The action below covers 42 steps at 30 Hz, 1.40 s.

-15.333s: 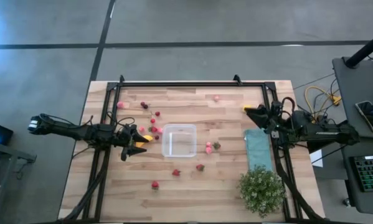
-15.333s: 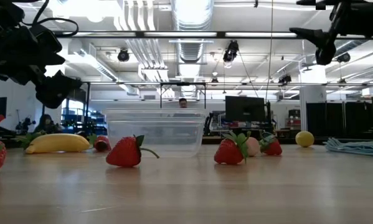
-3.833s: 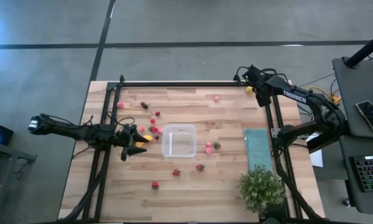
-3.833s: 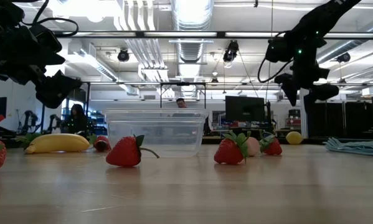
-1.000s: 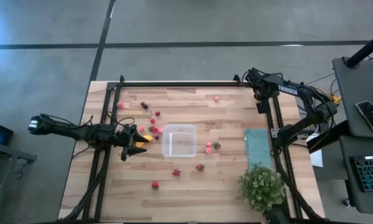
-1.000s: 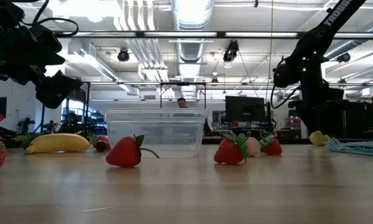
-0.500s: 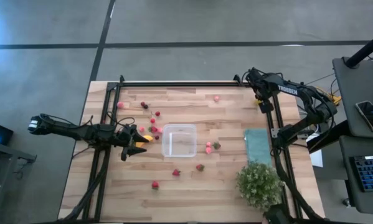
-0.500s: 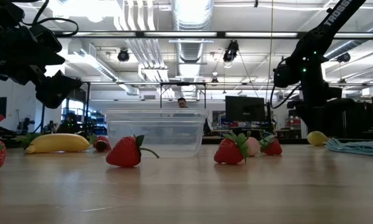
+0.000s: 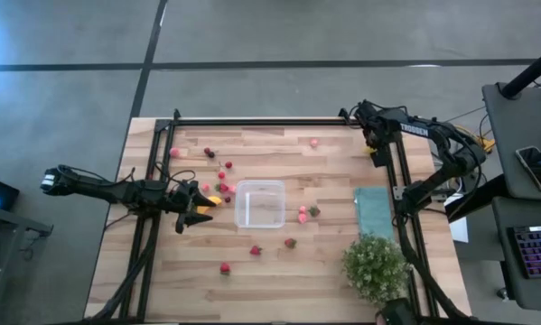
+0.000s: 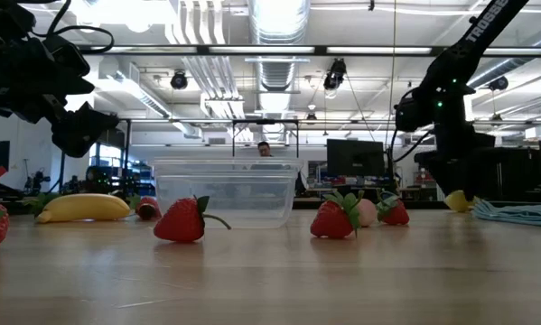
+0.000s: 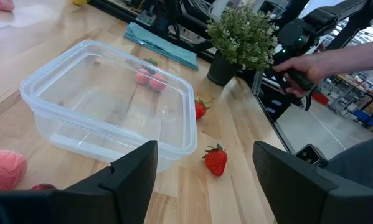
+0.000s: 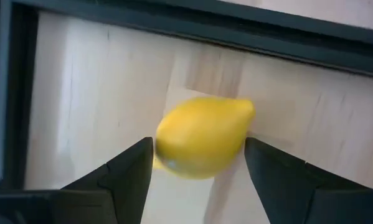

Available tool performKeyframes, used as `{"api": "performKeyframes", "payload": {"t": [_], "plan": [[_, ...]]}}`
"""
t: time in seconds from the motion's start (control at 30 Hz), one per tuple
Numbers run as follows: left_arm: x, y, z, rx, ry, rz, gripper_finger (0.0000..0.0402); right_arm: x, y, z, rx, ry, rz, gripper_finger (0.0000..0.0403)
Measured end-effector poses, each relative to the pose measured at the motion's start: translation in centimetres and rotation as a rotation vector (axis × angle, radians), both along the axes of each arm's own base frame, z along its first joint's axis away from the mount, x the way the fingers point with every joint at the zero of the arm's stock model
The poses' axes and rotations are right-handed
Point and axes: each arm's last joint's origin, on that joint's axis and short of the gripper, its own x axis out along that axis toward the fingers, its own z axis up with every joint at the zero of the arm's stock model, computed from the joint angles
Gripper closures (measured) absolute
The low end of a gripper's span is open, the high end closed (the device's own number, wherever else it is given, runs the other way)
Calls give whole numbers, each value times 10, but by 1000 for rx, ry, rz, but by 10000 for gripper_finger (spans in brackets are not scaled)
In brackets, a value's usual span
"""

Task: Pick and placing Produce into tupperware
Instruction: Put the lemon into the transparent bin

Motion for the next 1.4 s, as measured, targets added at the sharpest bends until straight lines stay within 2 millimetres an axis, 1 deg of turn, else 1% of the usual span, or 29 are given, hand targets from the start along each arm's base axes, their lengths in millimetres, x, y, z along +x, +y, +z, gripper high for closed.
{"api": "performKeyframes", "payload": {"t": [0.13, 0.3, 0.53, 0.8, 1.17, 1.27, 1.4], "plan": [[0, 0, 0, 0, 0, 0, 152, 0, 0, -1, 14, 11, 64, 158], [0, 0, 0, 0, 0, 0, 152, 0, 0, -1, 19, 15, 66, 158], [0, 0, 0, 0, 0, 0, 152, -1, 1, -9, 48, 36, 65, 158], [0, 0, 0, 0, 0, 0, 152, -3, 0, -9, 34, 84, 108, 158], [0, 0, 0, 0, 0, 0, 152, -4, 1, -15, 54, 94, 103, 159], [0, 0, 0, 0, 0, 0, 152, -4, 1, -15, 51, 92, 97, 166], [0, 0, 0, 0, 0, 0, 152, -4, 1, -16, 51, 92, 96, 187]]}}
